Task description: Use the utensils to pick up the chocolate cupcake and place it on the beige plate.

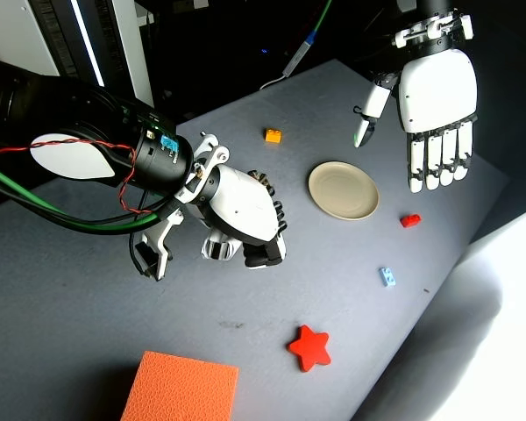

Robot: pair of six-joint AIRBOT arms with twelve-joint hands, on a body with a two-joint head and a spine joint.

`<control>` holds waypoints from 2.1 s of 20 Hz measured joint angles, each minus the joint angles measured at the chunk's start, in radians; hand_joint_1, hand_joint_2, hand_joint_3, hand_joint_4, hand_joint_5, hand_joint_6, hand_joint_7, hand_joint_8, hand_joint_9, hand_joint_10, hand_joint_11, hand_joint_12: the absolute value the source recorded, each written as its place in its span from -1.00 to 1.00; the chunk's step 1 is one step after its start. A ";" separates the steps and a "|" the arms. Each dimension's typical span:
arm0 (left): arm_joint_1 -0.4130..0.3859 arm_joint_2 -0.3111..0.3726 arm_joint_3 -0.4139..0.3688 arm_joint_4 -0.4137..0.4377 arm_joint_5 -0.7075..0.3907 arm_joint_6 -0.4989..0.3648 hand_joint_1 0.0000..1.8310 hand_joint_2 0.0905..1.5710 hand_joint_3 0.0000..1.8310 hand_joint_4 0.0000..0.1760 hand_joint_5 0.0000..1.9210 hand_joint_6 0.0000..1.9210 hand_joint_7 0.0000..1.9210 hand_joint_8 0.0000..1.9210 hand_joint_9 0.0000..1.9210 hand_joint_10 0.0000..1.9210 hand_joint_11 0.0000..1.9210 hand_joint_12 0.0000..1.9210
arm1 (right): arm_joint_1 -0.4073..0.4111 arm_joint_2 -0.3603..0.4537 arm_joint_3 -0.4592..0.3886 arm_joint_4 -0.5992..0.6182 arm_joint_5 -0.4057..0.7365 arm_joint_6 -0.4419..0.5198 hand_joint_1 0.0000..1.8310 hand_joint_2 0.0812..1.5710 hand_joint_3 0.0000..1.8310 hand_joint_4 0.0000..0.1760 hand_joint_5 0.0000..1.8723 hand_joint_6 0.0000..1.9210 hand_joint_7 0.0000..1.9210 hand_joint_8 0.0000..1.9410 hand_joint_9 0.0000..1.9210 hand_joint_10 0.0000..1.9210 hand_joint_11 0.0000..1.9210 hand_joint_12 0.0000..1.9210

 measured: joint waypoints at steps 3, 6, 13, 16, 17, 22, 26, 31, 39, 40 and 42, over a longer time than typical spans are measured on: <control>0.000 0.000 0.000 0.000 0.000 0.000 -0.77 0.38 -1.00 -1.00 -0.81 -1.00 -0.82 -1.00 -0.86 -1.00 -1.00 -0.69 | -0.002 -0.014 -0.001 0.004 -0.001 0.001 -0.15 0.40 -1.00 -1.00 -0.40 0.22 -0.39 0.58 -0.34 0.82 -0.32 1.00; 0.000 0.000 0.000 0.001 0.001 0.000 -0.76 0.37 -1.00 -1.00 -0.77 -0.99 -0.81 -1.00 -0.85 -1.00 -1.00 -0.64 | -0.008 -0.021 -0.001 0.003 0.003 0.000 -0.16 0.41 -1.00 -1.00 -0.37 0.13 -0.36 0.54 -0.33 0.80 -0.34 1.00; 0.000 0.000 0.000 0.000 0.000 0.000 -0.77 0.38 -1.00 -1.00 -0.75 -1.00 -0.80 -1.00 -0.85 -1.00 -1.00 -0.69 | -0.012 -0.024 -0.001 0.003 0.003 0.000 -0.15 0.40 -1.00 -1.00 -0.33 0.08 -0.36 0.50 -0.36 0.80 -0.37 1.00; 0.000 0.000 -0.005 0.000 0.001 0.000 -0.77 0.39 -1.00 -1.00 -0.78 -1.00 -0.82 -1.00 -0.87 -1.00 -1.00 -0.72 | -0.013 -0.025 -0.001 0.003 0.004 -0.002 -0.11 0.39 -1.00 -1.00 -0.32 0.07 -0.33 0.47 -0.35 0.76 -0.38 1.00; 0.000 0.000 -0.005 -0.001 0.001 0.000 -0.76 0.38 -1.00 -1.00 -0.78 -1.00 -0.81 -1.00 -0.85 -1.00 -1.00 -0.64 | -0.013 -0.025 -0.001 0.003 0.004 -0.002 -0.11 0.39 -1.00 -1.00 -0.32 0.07 -0.34 0.47 -0.34 0.77 -0.38 1.00; 0.000 -0.001 -0.003 0.000 0.000 0.000 -0.74 0.37 -1.00 -1.00 -0.79 -1.00 -0.80 -1.00 -0.85 -1.00 -1.00 -0.64 | -0.016 -0.025 -0.001 0.003 0.008 -0.005 -0.09 0.39 -1.00 -1.00 -0.35 0.08 -0.34 0.43 -0.34 0.73 -0.36 0.99; 0.000 -0.001 -0.003 0.000 0.000 0.000 -0.79 0.39 -1.00 -1.00 -0.80 -1.00 -0.82 -1.00 -0.86 -1.00 -1.00 -0.67 | -0.016 -0.025 -0.001 0.003 0.008 -0.013 -0.03 0.38 -1.00 -1.00 -0.35 0.07 -0.40 0.50 -0.39 0.79 -0.39 1.00; 0.000 -0.001 -0.003 0.000 0.000 0.000 -0.79 0.38 -1.00 -1.00 -0.81 -1.00 -0.82 -1.00 -0.86 -1.00 -1.00 -0.68 | -0.016 -0.025 -0.001 0.004 0.011 -0.018 0.18 0.54 -1.00 -1.00 -0.20 0.37 -0.36 0.39 -0.34 0.68 -0.30 0.94; 0.000 -0.001 -0.003 0.000 0.000 0.000 -0.81 0.39 -1.00 -1.00 -0.83 -1.00 -0.82 -1.00 -0.85 -1.00 -1.00 -0.59 | -0.016 -0.025 -0.001 0.005 0.013 -0.020 0.44 0.52 -1.00 -1.00 -0.23 0.16 -0.17 0.41 -0.17 0.63 -0.17 0.80; 0.000 -0.001 -0.003 0.000 0.000 0.000 -0.82 0.39 -1.00 -1.00 -0.84 -1.00 -0.83 -1.00 -0.86 -1.00 -1.00 -0.65 | -0.016 -0.025 -0.001 0.008 0.013 -0.020 0.45 0.50 -1.00 -1.00 -0.18 0.11 -0.15 0.36 -0.15 0.61 -0.16 0.79; 0.000 -0.001 -0.006 0.001 0.001 0.000 -0.80 0.39 -1.00 -1.00 -0.84 -1.00 -0.83 -1.00 -0.87 -1.00 -1.00 -0.65 | -0.016 -0.025 -0.001 0.008 0.013 -0.021 0.48 0.49 -1.00 -1.00 -0.17 0.09 -0.14 0.31 -0.14 0.62 -0.16 0.79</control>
